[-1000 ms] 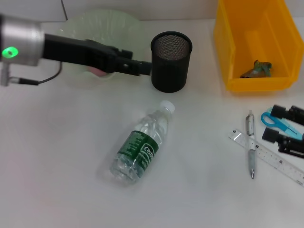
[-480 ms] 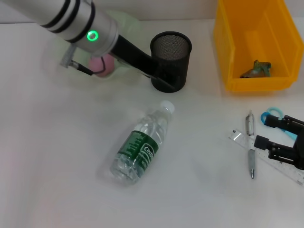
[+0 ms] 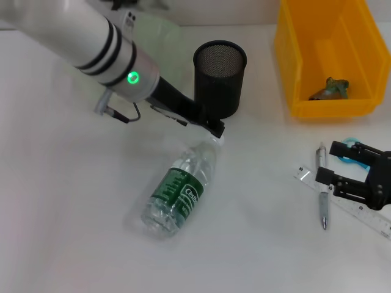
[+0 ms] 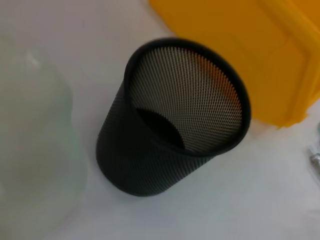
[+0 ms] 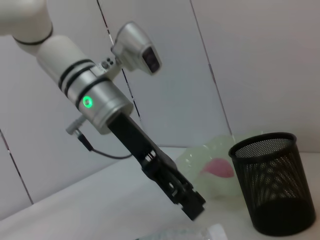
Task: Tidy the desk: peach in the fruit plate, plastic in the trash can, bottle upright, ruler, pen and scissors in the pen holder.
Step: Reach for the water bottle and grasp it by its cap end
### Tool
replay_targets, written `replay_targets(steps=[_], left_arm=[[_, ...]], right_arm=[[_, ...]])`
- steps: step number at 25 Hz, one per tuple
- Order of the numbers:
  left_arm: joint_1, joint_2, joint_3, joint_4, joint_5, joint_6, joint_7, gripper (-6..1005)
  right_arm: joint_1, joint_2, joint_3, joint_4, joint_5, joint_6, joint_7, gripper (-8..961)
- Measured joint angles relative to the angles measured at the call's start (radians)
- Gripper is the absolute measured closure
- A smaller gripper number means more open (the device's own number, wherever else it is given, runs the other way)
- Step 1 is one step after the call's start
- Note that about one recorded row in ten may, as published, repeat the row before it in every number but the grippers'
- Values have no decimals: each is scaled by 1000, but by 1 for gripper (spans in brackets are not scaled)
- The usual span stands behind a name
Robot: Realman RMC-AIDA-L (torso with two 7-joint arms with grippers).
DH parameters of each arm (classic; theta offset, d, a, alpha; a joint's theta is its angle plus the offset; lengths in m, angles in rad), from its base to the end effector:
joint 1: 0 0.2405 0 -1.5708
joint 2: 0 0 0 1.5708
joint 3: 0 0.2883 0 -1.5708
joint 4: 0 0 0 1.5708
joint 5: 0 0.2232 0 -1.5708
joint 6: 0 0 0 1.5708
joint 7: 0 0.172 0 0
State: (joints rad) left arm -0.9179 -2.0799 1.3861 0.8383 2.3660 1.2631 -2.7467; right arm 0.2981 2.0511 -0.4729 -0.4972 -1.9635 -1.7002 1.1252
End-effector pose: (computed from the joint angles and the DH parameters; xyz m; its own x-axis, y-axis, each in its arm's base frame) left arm -0.1548 0.4416 -0.1104 0.6103 0.7916 -0.0294 0.7512 -0.5902 -0.2955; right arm 0.3577 0.2750 -0.0220 0.6581 -0.3325 -0.6756 -0.5890 -0.7862 -0.1868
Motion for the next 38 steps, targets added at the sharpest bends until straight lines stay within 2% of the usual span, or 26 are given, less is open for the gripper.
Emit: replay_targets(steps=[3, 10, 13, 24, 28, 33, 38], left_arm=[[-2, 0, 81, -51, -39, -76, -1, 269], [8, 0, 140, -61, -79, -128, -2, 281], [9, 0, 192, -67, -92, -148, -2, 287], [11, 0, 253, -80, -107, -203, -4, 306], [11, 0, 272, -93, -104, -209, -4, 313], [12, 0, 282, -89, -103, -209, 3, 492], [25, 0, 320, -52, -103, -209, 9, 547]], right_arm=[[17, 4, 0, 13, 1, 11, -1, 190], [41, 11, -1, 47, 6, 30, -14, 189], [53, 13, -6, 56, 6, 37, -14, 188], [55, 14, 3, 60, 6, 45, -15, 190], [55, 20, 4, 60, 8, 50, -15, 189], [57, 24, 4, 60, 8, 51, -15, 188], [53, 24, 4, 62, 9, 52, -15, 189]])
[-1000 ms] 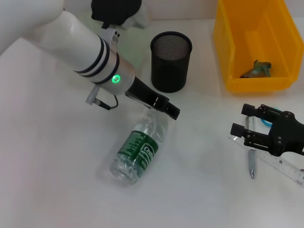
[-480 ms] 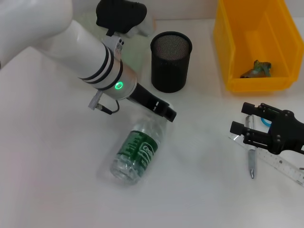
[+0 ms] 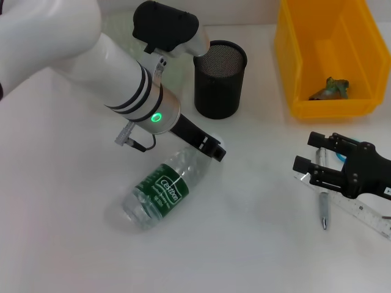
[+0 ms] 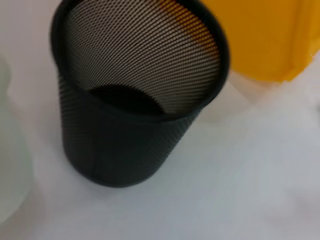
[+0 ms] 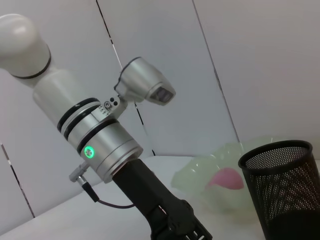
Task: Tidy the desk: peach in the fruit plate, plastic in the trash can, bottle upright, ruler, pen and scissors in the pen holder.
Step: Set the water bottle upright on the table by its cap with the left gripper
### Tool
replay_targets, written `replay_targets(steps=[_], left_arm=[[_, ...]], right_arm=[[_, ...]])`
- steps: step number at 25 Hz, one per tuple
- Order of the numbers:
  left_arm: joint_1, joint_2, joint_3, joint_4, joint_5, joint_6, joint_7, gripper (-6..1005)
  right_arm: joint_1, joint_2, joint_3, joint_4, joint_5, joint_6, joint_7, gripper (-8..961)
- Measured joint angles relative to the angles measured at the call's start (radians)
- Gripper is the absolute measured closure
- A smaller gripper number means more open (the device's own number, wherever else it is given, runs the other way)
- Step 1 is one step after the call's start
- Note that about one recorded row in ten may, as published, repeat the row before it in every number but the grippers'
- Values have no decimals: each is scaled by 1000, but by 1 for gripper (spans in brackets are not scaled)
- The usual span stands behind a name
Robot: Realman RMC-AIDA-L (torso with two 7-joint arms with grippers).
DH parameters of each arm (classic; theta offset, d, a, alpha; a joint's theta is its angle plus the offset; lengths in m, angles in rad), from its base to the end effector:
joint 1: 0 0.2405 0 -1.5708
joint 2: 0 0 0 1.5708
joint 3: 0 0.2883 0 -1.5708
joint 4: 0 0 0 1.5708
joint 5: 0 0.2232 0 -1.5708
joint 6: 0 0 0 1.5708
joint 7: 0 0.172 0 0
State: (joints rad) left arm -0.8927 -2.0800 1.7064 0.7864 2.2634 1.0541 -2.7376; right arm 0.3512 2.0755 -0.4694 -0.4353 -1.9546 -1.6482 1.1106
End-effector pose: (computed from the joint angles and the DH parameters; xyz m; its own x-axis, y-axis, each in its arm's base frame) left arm -0.1689 0.4229 -0.1565 0.7012 0.7056 -0.1018 0.6426 -0.6874 -0.3383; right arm 0.3417 0.2908 -0.0433 0.6337 -0.3348 -0.6973 -0.5950 -0.7870 -0.1629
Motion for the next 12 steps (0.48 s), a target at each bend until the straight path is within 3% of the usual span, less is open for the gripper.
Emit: replay_targets(steps=[6, 7, 12], left_arm=[[68, 2, 13, 124, 1, 8, 22, 558], [119, 5, 7, 200, -3, 9, 59, 558], [228, 6, -29, 341, -44, 6, 143, 558]], right_arm=[[-3, 0, 0, 18, 0, 0, -11, 189], [-3, 0, 0, 19, 1, 0, -12, 189], [-4, 0, 3, 22, 4, 0, -12, 188]])
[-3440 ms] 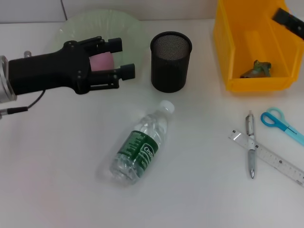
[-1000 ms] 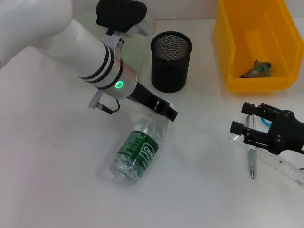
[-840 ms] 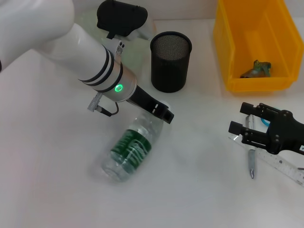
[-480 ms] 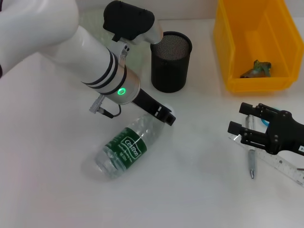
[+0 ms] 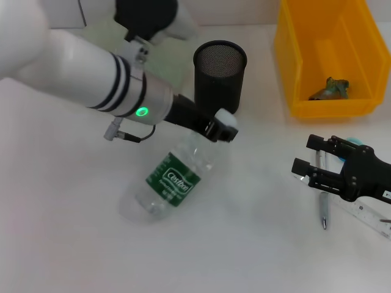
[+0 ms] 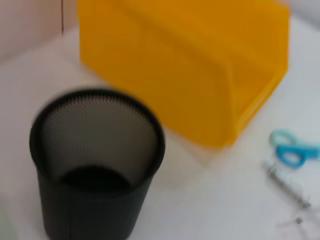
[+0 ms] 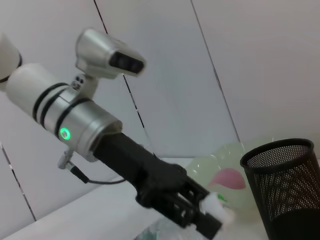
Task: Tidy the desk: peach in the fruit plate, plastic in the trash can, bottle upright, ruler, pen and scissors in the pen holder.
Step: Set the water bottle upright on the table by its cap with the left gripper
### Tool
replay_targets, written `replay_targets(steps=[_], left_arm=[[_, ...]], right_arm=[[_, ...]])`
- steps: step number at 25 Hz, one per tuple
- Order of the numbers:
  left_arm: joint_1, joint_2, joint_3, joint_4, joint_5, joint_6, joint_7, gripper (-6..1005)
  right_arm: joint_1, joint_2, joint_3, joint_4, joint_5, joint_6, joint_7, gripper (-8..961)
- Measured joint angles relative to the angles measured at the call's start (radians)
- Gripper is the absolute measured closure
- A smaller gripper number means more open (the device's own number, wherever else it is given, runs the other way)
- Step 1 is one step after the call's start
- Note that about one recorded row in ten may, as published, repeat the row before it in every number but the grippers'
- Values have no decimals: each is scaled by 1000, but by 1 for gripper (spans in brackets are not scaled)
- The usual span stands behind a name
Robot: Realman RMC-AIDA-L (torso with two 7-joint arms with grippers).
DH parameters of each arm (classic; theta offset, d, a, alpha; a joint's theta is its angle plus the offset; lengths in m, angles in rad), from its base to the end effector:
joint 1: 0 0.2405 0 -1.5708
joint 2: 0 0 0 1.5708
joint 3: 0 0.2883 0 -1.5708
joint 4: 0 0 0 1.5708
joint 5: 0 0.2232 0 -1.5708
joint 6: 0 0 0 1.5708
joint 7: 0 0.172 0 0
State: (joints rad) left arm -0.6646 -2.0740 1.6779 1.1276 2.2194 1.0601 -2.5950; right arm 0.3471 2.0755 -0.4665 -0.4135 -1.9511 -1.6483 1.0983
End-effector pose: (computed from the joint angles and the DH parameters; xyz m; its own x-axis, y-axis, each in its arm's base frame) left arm -0.1528 0.4050 -0.1281 0.8160 0.5747 0.0628 0.5665 -0.7732 -0.2852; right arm 0.3422 0.2875 -0.0465 0.6226 -0.3383 -0.7056 -0.6017 -0.7834 -0.1554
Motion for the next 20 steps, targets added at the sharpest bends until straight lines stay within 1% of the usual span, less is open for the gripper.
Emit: replay_targets(steps=[2, 5, 6, 7, 8, 10, 11, 13, 14, 15, 16, 17, 20], left_arm=[[47, 0, -26, 41, -70, -6, 61, 559], [47, 0, -26, 41, -70, -6, 61, 559], [108, 1, -85, 50, -236, -5, 216, 559], [108, 1, -85, 50, -236, -5, 216, 559], [140, 2, -119, 42, -316, 5, 301, 559], [140, 2, -119, 42, -316, 5, 301, 559], [175, 3, -154, 34, -402, 28, 397, 559], [175, 3, -154, 34, -402, 28, 397, 559], [203, 4, -180, 26, -467, 52, 477, 559], [203, 4, -180, 26, -467, 52, 477, 559], [253, 5, -216, 13, -564, 80, 605, 559], [270, 5, -225, 4, -600, 90, 657, 558], [283, 5, -233, -7, -637, 98, 706, 558]], right_arm=[[1, 0, 1, 0, 2, 0, 0, 188], [6, 0, 10, 4, 3, 0, 4, 188], [8, 0, 15, 8, 3, -1, 4, 188], [9, 1, 19, 13, 3, -3, 5, 188], [13, 1, 28, 19, 3, -6, 6, 189], [15, 1, 33, 22, 3, -8, 7, 189], [16, 1, 39, 24, 3, -11, 8, 189], [20, 1, 53, 32, 3, -18, 10, 189], [20, 1, 53, 32, 3, -18, 10, 189], [22, 2, 57, 36, 3, -20, 11, 189], [25, 1, 60, 41, 3, -21, 11, 190], [27, 2, 62, 45, 3, -21, 11, 190], [32, 2, 69, 52, 3, -22, 11, 190]])
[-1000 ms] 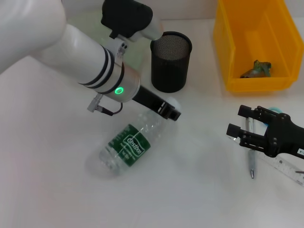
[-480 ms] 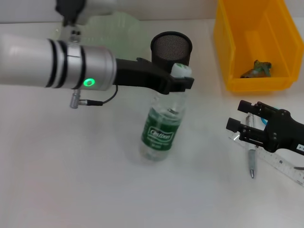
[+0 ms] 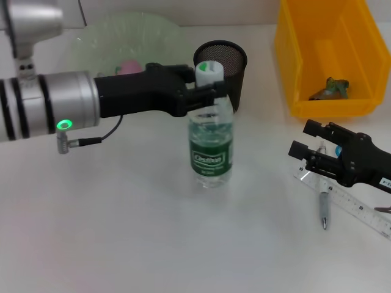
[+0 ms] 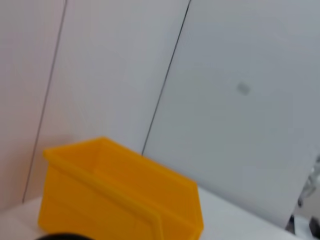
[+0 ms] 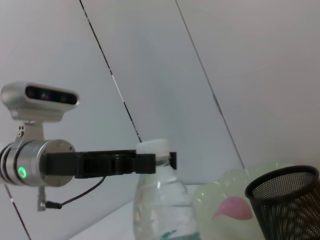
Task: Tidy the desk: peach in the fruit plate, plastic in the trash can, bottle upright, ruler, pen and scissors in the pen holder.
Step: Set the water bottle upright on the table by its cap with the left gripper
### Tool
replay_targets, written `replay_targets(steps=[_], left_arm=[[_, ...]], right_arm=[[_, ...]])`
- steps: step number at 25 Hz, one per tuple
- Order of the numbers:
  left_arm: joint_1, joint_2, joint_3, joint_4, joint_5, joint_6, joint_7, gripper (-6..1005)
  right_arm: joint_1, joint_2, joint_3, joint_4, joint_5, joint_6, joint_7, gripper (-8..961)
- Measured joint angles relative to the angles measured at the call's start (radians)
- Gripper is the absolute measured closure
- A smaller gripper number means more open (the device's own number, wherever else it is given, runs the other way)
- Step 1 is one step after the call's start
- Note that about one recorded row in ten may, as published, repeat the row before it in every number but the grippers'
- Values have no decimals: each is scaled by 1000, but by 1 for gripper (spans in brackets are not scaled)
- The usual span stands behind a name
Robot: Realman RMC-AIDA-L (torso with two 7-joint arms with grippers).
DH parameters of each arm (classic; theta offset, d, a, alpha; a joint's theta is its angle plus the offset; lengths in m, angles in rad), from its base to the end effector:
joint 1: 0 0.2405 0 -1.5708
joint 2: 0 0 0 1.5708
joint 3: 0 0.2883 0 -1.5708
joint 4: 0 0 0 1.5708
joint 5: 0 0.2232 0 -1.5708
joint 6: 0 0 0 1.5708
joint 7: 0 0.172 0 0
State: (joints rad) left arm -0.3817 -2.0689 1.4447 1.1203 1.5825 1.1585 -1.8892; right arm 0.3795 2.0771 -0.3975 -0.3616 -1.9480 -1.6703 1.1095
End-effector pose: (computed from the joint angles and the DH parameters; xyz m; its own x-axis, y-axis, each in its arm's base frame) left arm -0.1811 0.3743 -0.0672 0.7516 0.4016 0.5233 0.5187 -0.8499 -0.0928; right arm 0.3306 0.2956 -0.0462 0.5561 -0.3304 -0.7626 -0.6229 -0.7732 -0.1193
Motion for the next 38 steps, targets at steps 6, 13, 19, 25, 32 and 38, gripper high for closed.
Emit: replay_targets(steps=[6, 13, 19, 25, 32, 38], left_arm=[[54, -1, -116, -217, -290, 122, 413, 558], [43, 2, -317, -474, -391, 271, 731, 559], [30, -3, -413, -654, -426, 344, 1029, 559], [9, -6, -418, -807, -509, 348, 1247, 558], [-33, -7, -419, -894, -556, 300, 1320, 559], [-47, -11, -418, -907, -561, 249, 1323, 559]], right_arm=[[11, 1, 32, 25, 1, 1, 0, 189], [23, 1, 33, 41, 26, 5, 0, 189], [36, 1, 33, 54, 27, 7, -2, 188], [52, 1, 33, 69, 27, 13, -6, 189], [64, 2, 29, 77, 27, 19, -8, 190], [65, 3, 30, 78, 27, 21, -9, 189]])
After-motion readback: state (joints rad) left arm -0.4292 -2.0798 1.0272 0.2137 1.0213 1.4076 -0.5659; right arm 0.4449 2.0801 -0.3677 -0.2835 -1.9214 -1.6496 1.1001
